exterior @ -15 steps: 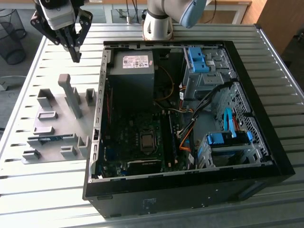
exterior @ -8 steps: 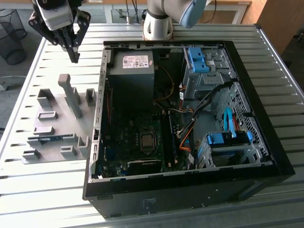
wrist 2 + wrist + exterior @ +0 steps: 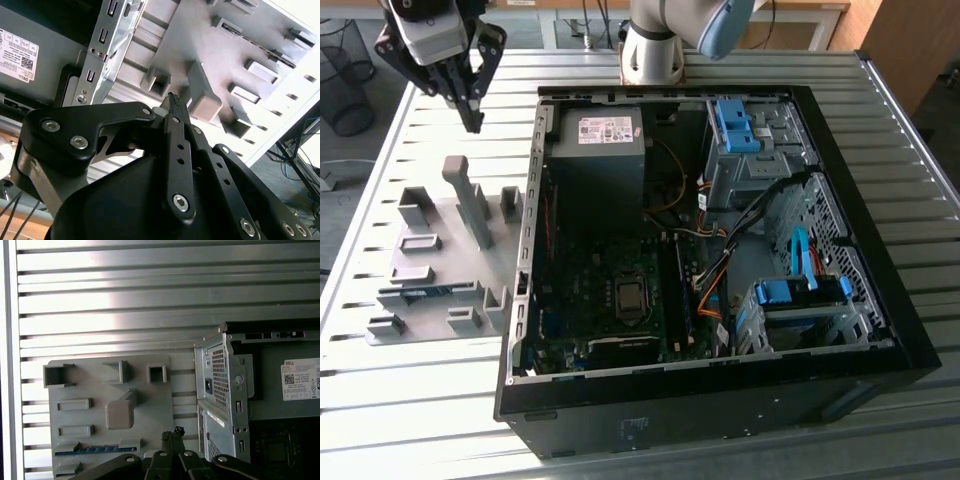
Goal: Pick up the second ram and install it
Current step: 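Reach for the second ram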
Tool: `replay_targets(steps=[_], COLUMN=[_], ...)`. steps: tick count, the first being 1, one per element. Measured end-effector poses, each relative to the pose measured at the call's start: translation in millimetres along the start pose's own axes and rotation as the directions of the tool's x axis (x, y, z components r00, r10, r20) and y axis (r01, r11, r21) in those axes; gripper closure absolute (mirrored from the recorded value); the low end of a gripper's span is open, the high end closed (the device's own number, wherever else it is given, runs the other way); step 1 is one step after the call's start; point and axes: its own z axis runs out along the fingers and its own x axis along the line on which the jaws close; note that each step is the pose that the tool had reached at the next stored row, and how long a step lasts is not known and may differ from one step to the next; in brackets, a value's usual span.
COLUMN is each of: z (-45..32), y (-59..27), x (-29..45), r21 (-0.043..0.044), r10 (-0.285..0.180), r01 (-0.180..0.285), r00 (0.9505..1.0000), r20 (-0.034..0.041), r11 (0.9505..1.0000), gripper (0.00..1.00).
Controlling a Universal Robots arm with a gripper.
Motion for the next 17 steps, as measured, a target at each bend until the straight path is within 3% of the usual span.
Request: replay_targets(steps=[17], z=[1.4], y=[-1.0], x=[11.8], r21=[-0.0001], r10=[0.000], r01=[0.000], r00=[1.0000], r20=[0.0000], r11=[1.0000], gripper=[0.90])
